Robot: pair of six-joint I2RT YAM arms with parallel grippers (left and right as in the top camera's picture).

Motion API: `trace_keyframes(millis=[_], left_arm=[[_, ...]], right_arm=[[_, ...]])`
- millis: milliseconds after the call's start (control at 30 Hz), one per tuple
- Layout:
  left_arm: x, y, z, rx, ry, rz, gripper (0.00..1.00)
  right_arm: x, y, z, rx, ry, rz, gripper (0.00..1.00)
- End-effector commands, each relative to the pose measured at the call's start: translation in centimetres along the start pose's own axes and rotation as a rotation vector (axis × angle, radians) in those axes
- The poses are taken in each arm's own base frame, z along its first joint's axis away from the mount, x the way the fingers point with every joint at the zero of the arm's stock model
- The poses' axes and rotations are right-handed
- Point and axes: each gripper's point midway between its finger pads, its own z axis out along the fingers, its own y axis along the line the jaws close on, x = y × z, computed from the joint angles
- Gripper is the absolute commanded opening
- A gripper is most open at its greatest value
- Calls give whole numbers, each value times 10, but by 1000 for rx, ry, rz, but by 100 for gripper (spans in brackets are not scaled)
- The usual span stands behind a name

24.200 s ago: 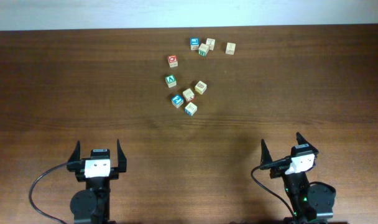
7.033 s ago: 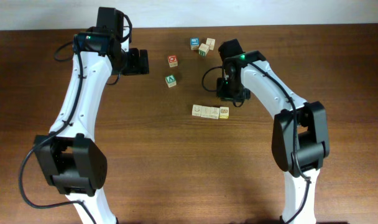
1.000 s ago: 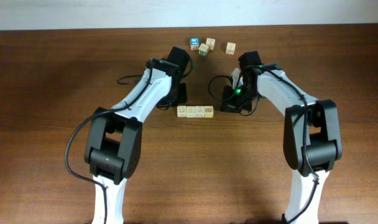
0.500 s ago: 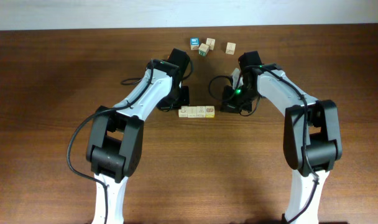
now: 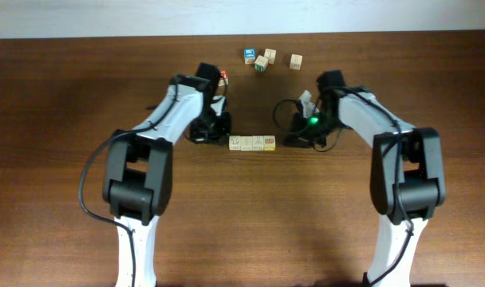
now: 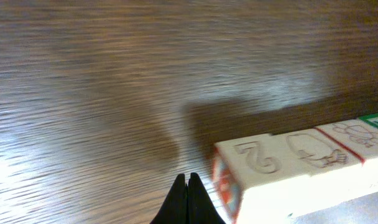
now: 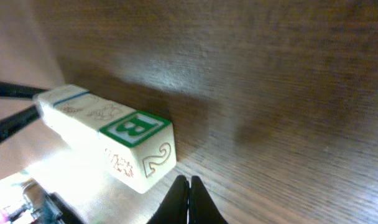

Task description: Rotate 4 blocks

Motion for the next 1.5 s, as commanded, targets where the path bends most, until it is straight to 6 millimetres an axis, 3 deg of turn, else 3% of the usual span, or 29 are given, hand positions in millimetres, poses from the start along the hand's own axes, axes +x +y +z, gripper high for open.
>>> trace_keyframes(millis=[0, 67, 400, 500, 733, 1467], left_arm=[[-8, 27, -14, 178, 12, 10, 0], [-8, 16, -21, 286, 11, 42, 0], [-3, -9, -15, 304, 22, 94, 0], [-4, 2, -10, 220, 22, 24, 0], [2, -15, -5, 214, 36, 39, 0], [1, -20, 3, 159, 19, 66, 0]], right_arm=[[9, 7, -2, -222, 0, -22, 5], [8, 10, 1, -248, -12, -40, 5], [3, 13, 0, -264, -32, -49, 5], [3, 13, 0, -264, -32, -49, 4], [3, 13, 0, -264, -32, -49, 5], [5, 15, 6, -246, -17, -27, 4]])
